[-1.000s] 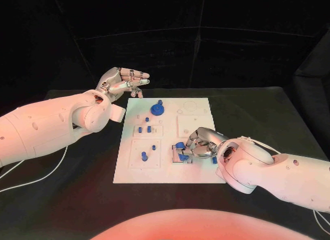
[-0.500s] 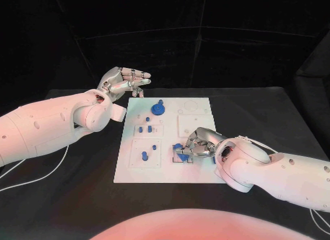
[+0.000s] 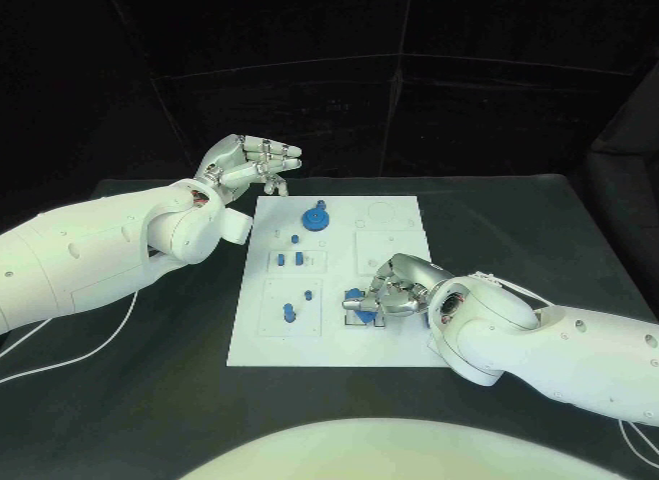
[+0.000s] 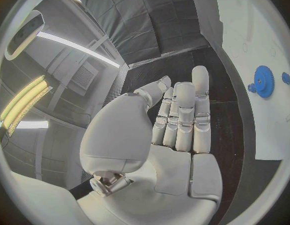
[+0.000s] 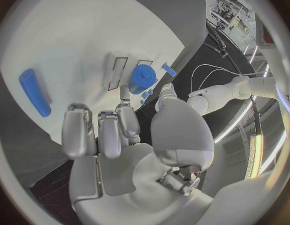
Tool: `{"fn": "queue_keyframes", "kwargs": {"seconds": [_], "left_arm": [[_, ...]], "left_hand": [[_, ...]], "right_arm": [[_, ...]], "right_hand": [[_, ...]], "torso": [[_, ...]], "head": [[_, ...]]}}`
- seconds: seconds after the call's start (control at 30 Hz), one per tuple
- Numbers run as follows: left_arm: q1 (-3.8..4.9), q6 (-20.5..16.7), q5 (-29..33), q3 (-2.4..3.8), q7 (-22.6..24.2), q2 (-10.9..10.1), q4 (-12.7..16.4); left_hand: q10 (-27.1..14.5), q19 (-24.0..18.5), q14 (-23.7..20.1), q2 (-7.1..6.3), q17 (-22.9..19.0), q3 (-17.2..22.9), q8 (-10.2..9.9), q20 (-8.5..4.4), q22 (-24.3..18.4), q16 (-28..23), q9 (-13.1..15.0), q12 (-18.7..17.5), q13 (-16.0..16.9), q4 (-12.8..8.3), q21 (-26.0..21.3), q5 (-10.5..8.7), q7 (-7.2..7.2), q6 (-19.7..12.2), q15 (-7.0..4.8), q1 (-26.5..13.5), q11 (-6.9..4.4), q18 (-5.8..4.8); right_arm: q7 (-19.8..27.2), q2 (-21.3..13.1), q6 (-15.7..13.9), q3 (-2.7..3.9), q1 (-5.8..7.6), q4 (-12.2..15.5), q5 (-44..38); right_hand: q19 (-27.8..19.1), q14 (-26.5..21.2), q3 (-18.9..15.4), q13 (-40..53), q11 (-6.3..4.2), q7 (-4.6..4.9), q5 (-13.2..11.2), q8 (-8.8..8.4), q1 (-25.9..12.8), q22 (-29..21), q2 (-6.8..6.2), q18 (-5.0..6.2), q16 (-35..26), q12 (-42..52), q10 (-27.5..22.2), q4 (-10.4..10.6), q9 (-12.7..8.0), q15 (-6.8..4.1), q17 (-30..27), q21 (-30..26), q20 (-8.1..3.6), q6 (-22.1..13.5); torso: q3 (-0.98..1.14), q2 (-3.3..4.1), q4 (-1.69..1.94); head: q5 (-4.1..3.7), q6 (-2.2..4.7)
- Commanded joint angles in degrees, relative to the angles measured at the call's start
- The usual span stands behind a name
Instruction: Assemble the parts on the task board
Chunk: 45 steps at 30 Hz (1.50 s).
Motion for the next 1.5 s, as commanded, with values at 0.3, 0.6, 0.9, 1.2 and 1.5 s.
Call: {"fn": "queue_keyframes", "kwargs": {"seconds": [0.3, 0.6, 0.9, 1.2, 1.5], "left_arm": [[0.09, 0.61, 0.21, 0.05, 0.11, 0.00, -0.01], [0.09, 0.63, 0.21, 0.04, 0.07, 0.01, -0.07], [0.09, 0.65, 0.21, 0.03, 0.01, -0.06, -0.04], [0.09, 0.67, 0.21, 0.03, -0.03, -0.09, 0.01], [0.09, 0.69, 0.21, 0.03, -0.10, -0.21, 0.07]], "left_hand": [[-0.36, -0.35, -0.47, 0.34, -0.05, -0.24, 0.34, 0.12, -0.06, -0.39, -0.05, 0.35, -0.06, -0.03, -0.37, -0.03, 0.14, -0.11, 0.07, -0.06, 0.21, 0.37], [-0.36, -0.35, -0.47, 0.34, -0.05, -0.24, 0.34, 0.12, -0.06, -0.39, -0.05, 0.35, -0.06, -0.03, -0.37, -0.03, 0.14, -0.11, 0.07, -0.06, 0.21, 0.37], [-0.36, -0.35, -0.47, 0.34, -0.05, -0.24, 0.34, 0.12, -0.06, -0.39, -0.05, 0.35, -0.06, -0.03, -0.37, -0.03, 0.14, -0.11, 0.07, -0.06, 0.21, 0.37], [-0.36, -0.35, -0.47, 0.34, -0.05, -0.24, 0.34, 0.12, -0.06, -0.39, -0.05, 0.35, -0.06, -0.03, -0.37, -0.03, 0.14, -0.11, 0.07, -0.06, 0.21, 0.37], [-0.44, -0.35, -0.54, 0.37, -0.22, -0.35, 0.35, 0.13, -0.14, -0.46, -0.05, 0.40, -0.07, 0.00, -0.47, -0.02, 0.16, -0.15, 0.09, -0.10, 0.23, 0.37]], "right_arm": [[3.63, -1.32, 0.92, 0.02, 0.07, 2.36, 0.08], [4.21, -1.86, 1.95, 0.02, 0.07, 2.85, 0.40], [4.07, -2.07, 3.36, 0.02, 0.07, 2.27, -0.06], [2.57, -1.49, 3.33, 0.02, 0.08, 1.35, -1.23], [1.31, -1.51, 3.43, 0.02, 0.08, 0.88, -2.52]], "right_hand": [[0.48, 3.57, 1.38, 1.22, -0.46, -0.54, 1.85, 1.03, 2.52, 1.08, 3.90, -1.04, 0.48, 0.81, 0.55, -0.30, 0.54, -0.55, 1.69, 0.37, -0.20, 1.33], [0.56, 3.65, 0.88, 1.58, -0.62, -0.71, 5.04, 1.03, 4.79, 1.26, 5.61, -1.08, 0.66, 0.82, 0.82, -0.78, 0.64, -0.71, 2.21, 0.43, -0.40, 1.58], [0.59, 3.65, 0.64, 1.83, -0.63, -0.66, 7.79, 0.84, 10.76, 1.38, 6.75, -1.10, 0.67, 0.57, 0.90, -3.57, 0.68, -0.72, 2.38, 0.45, -0.44, 1.67], [0.67, 3.72, 2.27, 2.12, -0.93, -0.97, 4.87, 1.11, 17.21, 1.58, 9.22, -1.12, 0.80, 0.51, 1.04, -7.88, 0.89, -0.96, 2.83, 0.50, -0.61, 2.50], [0.70, 3.76, 3.14, 2.22, -1.14, -1.21, 3.10, 1.07, 19.77, 1.69, 9.88, -1.15, 0.87, 0.38, 1.10, -10.30, 0.90, -1.11, 3.13, 0.52, -0.75, 2.90]], "torso": [[0.02, -0.01, -0.09], [-0.01, 0.00, 0.02], [-0.02, 0.04, 0.05], [-0.04, 0.03, 0.07], [-0.03, -0.01, 0.01]], "head": [[0.10, -0.08], [-0.09, -0.11], [-0.06, -0.18], [-0.18, -0.34], [-0.20, -0.44]]}}
